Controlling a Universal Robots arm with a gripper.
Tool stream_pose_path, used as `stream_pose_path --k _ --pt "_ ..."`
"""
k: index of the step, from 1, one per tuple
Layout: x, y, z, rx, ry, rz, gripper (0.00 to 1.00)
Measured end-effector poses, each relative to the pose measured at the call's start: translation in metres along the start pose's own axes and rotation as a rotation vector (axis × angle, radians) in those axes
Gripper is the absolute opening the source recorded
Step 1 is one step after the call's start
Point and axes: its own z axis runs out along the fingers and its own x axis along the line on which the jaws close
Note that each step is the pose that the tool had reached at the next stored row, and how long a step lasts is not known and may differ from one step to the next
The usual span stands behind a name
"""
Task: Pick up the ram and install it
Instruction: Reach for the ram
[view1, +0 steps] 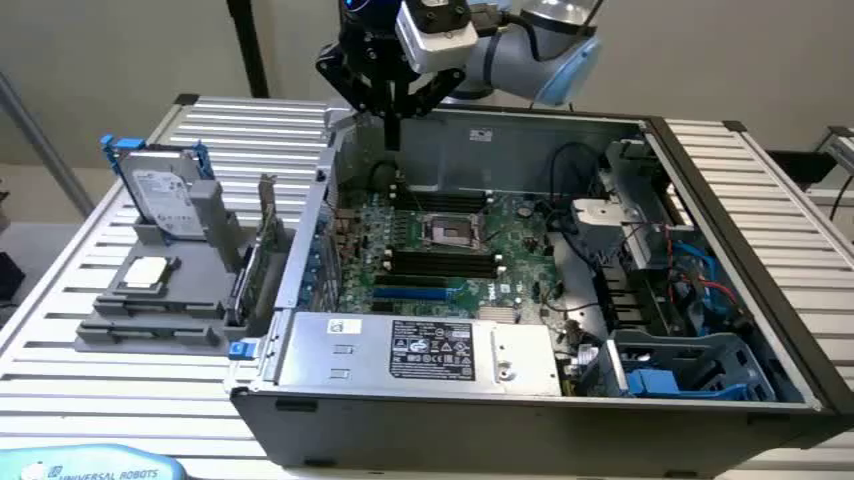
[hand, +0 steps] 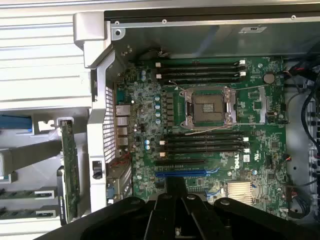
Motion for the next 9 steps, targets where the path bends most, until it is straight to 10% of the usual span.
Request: stream_pose_path --k 9 --pt "0.0 0.0 -0.0001 -0.0004 0.0001 0.0 0.11"
